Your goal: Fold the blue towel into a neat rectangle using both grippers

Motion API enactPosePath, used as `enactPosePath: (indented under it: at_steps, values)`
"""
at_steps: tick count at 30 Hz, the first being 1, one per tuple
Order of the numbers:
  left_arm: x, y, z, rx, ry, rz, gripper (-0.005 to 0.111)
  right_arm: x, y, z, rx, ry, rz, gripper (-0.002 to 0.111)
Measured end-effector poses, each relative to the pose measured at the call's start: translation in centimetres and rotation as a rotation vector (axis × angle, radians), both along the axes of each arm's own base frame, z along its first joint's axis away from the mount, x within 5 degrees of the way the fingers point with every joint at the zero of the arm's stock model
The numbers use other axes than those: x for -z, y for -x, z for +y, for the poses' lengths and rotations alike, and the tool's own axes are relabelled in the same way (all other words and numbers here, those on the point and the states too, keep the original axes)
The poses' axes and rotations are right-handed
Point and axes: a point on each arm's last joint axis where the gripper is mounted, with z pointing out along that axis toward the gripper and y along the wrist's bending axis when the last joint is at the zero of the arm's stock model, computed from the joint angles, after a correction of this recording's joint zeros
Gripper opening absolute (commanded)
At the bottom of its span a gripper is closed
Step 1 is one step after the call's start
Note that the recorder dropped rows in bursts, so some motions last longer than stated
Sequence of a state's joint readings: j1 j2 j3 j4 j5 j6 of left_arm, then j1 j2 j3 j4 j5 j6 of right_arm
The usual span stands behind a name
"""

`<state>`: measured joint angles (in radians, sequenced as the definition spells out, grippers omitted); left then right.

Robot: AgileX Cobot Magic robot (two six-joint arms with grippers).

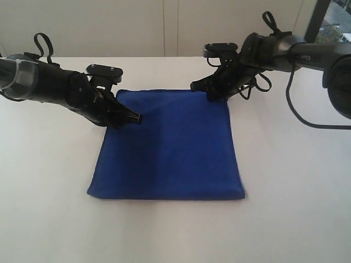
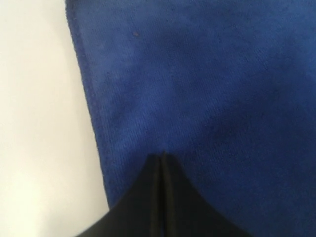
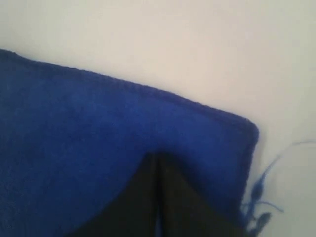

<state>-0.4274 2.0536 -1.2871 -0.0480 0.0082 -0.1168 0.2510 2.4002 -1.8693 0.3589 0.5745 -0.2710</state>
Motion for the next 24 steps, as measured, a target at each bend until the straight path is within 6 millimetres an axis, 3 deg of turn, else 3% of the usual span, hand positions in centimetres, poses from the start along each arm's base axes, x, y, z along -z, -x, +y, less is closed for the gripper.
enactPosePath:
  at_steps: [15,24]
  values:
    - [-7.2,1.8,0.7,0.134,-0.065,-0.09,0.0,-9.0,2.6,-0.3,-0.111,0.015,-0.029,0.0]
    - [-9.6,4.4,2.3,0.213,-0.149,-0.045,0.0,-12.8,7.6,-1.6,-0.161,0.049,-0.04,0.0]
